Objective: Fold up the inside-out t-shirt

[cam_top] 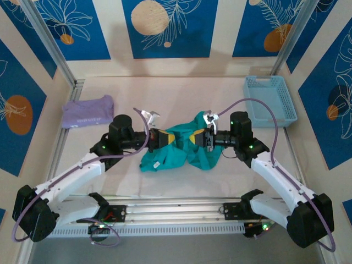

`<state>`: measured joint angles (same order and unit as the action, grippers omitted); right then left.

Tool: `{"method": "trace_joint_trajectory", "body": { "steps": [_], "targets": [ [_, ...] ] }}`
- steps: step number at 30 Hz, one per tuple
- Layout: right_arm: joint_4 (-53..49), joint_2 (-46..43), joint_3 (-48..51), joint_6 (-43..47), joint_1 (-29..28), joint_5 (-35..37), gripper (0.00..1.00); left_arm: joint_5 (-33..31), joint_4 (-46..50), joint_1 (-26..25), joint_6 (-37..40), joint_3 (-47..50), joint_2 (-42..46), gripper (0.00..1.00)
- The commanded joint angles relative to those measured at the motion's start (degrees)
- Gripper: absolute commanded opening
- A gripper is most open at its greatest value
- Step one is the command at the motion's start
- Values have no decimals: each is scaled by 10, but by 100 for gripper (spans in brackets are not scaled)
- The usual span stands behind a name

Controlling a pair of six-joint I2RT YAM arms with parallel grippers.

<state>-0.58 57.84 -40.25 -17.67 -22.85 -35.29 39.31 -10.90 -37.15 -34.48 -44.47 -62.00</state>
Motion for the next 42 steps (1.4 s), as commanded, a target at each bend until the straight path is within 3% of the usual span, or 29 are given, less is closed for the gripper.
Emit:
{"method": "trace_joint_trajectory", "body": {
  "steps": [1, 12, 15, 17, 22, 31, 40, 42],
  "targets": [
    [-1, -8, 3, -1, 1, 18, 18, 81, -117, 12, -84, 10, 16, 0],
    [-135, -99, -15, 53, -11, 143, 40, 65, -86, 37, -67, 11, 24, 0],
    [-144, -127, -14, 57, -46, 161, 40, 59, -73, 37, -58, 7, 21, 0],
    [-145, -135, -15, 60, -84, 187, 33, 57, -70, 38, -55, 5, 20, 0],
    [-99, -105, -15, 40, -154, 220, 30, 56, -72, 39, -55, 5, 20, 0],
    [-25, -43, -32, 2, -156, 225, 40, 59, -70, 38, -52, 9, 23, 0],
    [-11, -19, -56, 2, -156, 211, 41, 58, -69, 39, -47, 17, 28, 0],
    [-11, -10, -64, 1, -156, 212, 36, 58, -70, 38, -47, 18, 28, 0]
  ]
}}
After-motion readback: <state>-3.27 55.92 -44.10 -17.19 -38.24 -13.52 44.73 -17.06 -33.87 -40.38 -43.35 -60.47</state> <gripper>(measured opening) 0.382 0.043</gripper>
